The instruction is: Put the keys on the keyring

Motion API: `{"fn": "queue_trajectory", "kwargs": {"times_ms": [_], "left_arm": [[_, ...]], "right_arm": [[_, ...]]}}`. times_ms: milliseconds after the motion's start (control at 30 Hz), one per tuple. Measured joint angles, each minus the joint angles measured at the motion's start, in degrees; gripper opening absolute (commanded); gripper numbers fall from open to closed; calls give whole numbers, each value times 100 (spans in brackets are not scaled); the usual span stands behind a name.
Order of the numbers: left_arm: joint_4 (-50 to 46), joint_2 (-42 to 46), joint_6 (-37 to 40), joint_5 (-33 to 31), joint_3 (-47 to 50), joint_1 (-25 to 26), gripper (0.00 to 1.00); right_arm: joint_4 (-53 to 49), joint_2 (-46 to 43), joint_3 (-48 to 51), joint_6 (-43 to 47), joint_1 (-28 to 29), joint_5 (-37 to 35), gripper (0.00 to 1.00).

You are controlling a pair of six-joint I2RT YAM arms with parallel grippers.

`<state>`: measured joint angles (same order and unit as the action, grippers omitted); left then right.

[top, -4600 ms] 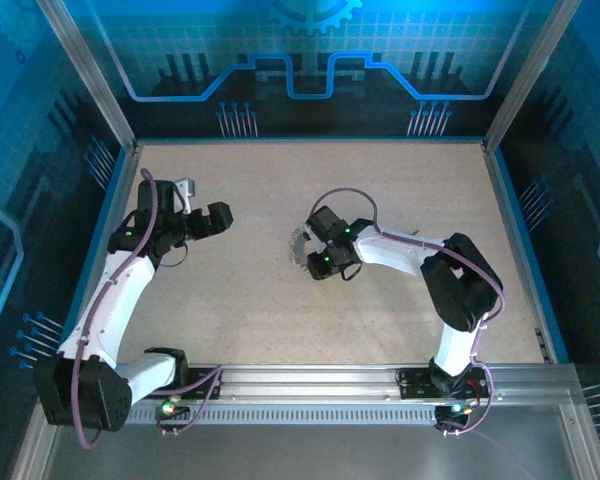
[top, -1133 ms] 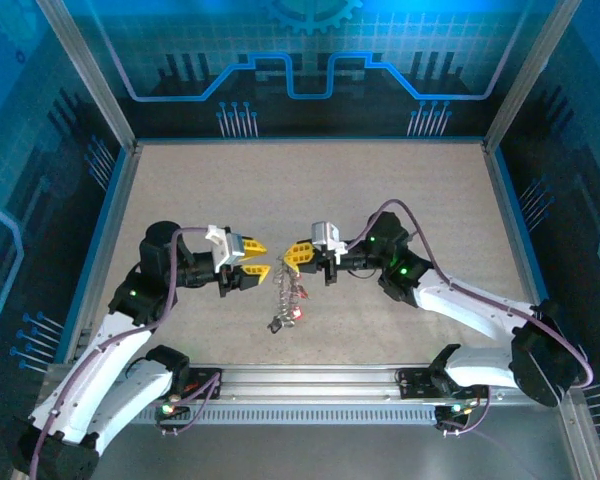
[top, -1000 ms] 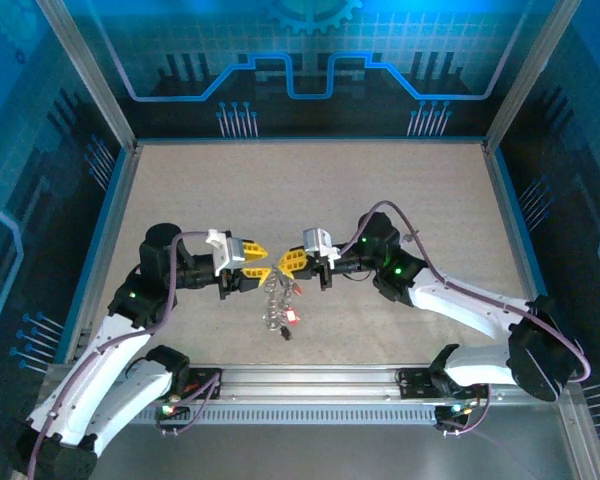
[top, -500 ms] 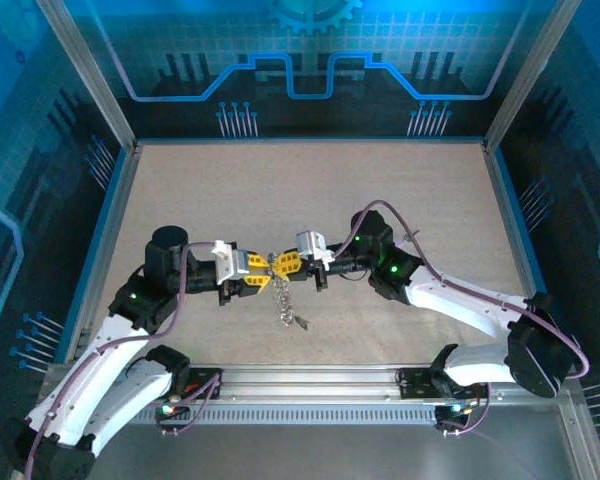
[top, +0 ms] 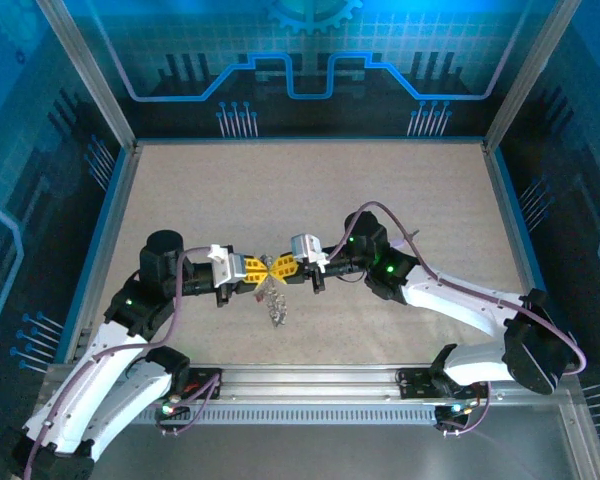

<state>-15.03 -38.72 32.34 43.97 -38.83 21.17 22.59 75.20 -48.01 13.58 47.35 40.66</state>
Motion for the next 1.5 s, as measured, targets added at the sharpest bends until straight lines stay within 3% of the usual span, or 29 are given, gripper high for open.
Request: {"fn": "queue_trajectory", "kwargs": {"times_ms": [333, 500, 567, 667, 833, 967, 1300, 1500], "left_arm": [[-20, -24, 87, -125, 37, 2, 20], [-20, -28, 85, -120, 37, 0, 12], [-55, -28, 96, -109, 37, 0, 1], [-133, -33, 151, -103, 37, 0, 0], [-166, -17, 214, -103, 46, 0, 0], [-120, 96, 212, -63, 140, 0, 0], [96, 157, 114, 85, 227, 0, 0], [192, 157, 61, 114, 227, 0, 0]], "right_arm": [[-48, 28, -39, 11, 44, -39, 0], [-76, 70, -122, 24, 66, -122, 0], [-76, 90, -125, 24, 66, -122, 0], [-125, 96, -125, 28, 66, -125, 0], [-282, 76, -127, 133, 72, -195, 22], [-380, -68, -74, 254, 74, -280, 30], [-463, -181, 114, 286, 120, -470, 28], [-457, -151, 114, 304, 227, -599, 19]]}}
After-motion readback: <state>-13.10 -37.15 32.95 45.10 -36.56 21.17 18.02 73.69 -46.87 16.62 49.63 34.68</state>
